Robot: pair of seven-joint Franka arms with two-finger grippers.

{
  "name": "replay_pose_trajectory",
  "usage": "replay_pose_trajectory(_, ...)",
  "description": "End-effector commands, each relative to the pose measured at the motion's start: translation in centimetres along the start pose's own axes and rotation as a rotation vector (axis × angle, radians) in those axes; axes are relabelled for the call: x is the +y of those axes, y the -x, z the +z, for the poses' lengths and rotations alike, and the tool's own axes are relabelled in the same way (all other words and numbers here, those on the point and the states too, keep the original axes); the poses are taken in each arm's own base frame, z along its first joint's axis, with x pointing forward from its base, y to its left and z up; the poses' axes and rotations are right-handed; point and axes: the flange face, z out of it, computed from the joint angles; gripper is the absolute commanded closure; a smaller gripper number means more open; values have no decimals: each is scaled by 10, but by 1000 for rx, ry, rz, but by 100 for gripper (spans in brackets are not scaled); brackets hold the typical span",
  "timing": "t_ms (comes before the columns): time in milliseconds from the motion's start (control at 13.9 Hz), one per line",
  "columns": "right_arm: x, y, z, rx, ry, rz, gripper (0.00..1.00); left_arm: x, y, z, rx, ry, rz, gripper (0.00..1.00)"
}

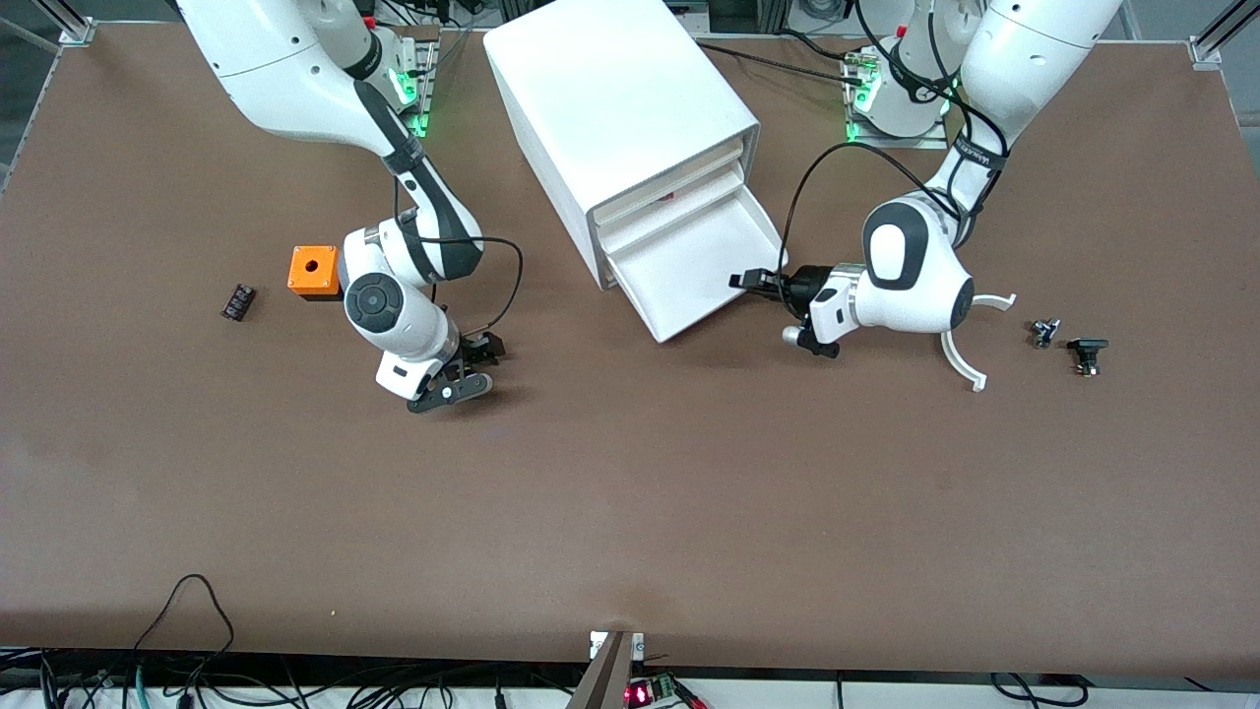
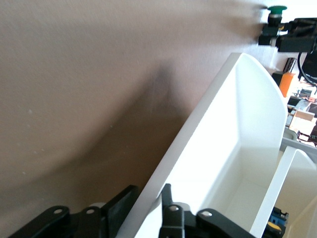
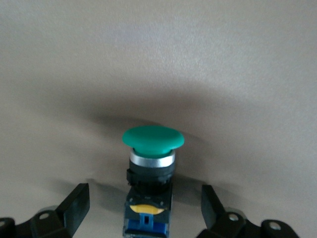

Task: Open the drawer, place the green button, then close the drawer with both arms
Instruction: 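Grasp the green button with the right gripper while the left gripper withdraws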

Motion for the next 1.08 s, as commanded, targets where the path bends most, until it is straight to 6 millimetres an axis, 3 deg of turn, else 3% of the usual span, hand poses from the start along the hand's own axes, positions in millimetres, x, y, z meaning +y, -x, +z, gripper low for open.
replay_pose_trajectory(0,-1,8,-6,4,-6,11,2,3,-11,-21,81,-52,-22,0)
replay_pose_trajectory(216,-1,7,-7,6,-6,8,59,11,-13,-57,143,-53,2,0)
replay_pose_trajectory(361,-1,4,-13,16,-7,1,83,25,-10,-79,140,-160,103,0)
replay_pose_trajectory(505,-3,-3,-24,23,-10,1,87,50,-16,-116,160,-352,275,0)
replay_pose_trajectory(649,-3,-10,-48,62,-1,-28,87,71,-12,-163,193,-507,390,0)
replay_pose_trajectory(793,-5,-20,-80,99,-3,-28,87,90,-1,-223,303,-541,397,0)
replay_pose_trajectory(938,-7,-34,-116,125,-3,-52,87,89,8,-255,357,-541,376,0)
replay_pose_trajectory(1010,-9,-41,-132,140,-3,-82,87,104,22,-276,391,-556,390,0)
